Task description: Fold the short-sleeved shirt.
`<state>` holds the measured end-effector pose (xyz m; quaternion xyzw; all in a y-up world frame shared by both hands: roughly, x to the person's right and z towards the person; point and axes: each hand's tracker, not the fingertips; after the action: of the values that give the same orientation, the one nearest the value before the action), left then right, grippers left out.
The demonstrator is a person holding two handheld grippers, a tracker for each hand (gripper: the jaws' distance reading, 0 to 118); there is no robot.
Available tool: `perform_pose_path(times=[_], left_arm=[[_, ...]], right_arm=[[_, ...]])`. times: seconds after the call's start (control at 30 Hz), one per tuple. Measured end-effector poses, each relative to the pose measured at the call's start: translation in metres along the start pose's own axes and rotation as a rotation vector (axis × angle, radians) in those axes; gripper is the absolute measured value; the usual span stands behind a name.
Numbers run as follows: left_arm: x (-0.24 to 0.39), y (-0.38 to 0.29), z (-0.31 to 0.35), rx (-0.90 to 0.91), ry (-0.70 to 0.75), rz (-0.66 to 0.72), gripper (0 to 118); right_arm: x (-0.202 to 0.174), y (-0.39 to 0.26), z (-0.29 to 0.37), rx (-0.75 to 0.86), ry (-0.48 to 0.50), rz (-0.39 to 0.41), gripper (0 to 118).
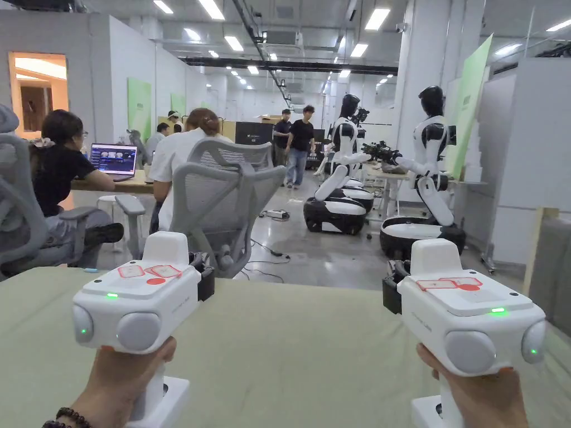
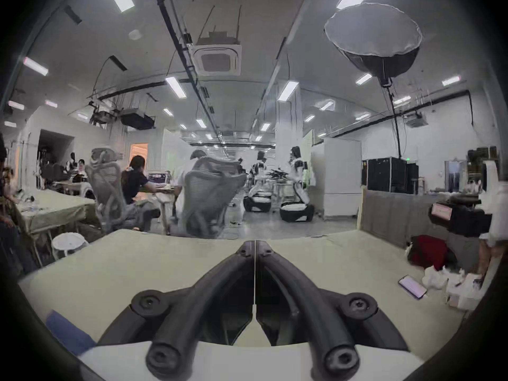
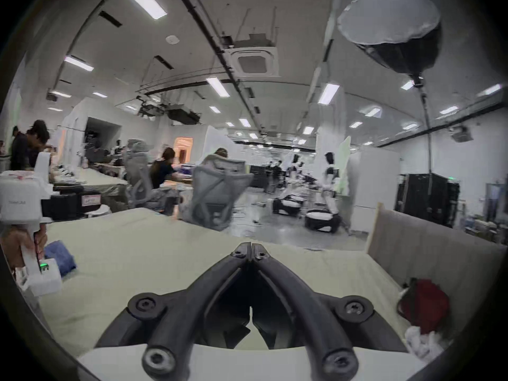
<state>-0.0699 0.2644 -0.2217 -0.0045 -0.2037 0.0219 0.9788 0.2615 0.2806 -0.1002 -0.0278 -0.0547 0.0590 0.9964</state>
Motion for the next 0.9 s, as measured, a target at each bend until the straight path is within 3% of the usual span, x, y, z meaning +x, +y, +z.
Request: perform_pose_path(times=[0.13,0.27,0.47,0.8,0.87,0.9], left_arm=[[0.032,-0.011,-0.021,0.007,-0.016,0.003,0],[0.053,-0.027,-0.039,0.011,0.016,-0.052,0],[0.057,-0.053,-0.047,-0.006,0.074,-0.028,0],[0.067,-0.058,-0.04,0.008,0.089,-0.025,0],[0.067,-0.059,-0.039,0.004,0.075,-0.019,6],[0.067,-0.059,-0.04,-0.004,0.07,-0.02,24]], right_arm=[[0.042,-0.02,-0.011,0.002,-0.059,-0.042,0],[0.059,-0.046,-0.023,0.006,-0.109,-0.029,0],[0.056,-0.065,-0.028,0.01,-0.151,-0.047,0],[0.055,-0.054,-0.02,0.033,-0.141,-0.091,2],[0.055,-0.054,-0.019,0.035,-0.135,-0.089,14],[0.055,-0.055,-0.02,0.027,-0.127,-0.087,30]])
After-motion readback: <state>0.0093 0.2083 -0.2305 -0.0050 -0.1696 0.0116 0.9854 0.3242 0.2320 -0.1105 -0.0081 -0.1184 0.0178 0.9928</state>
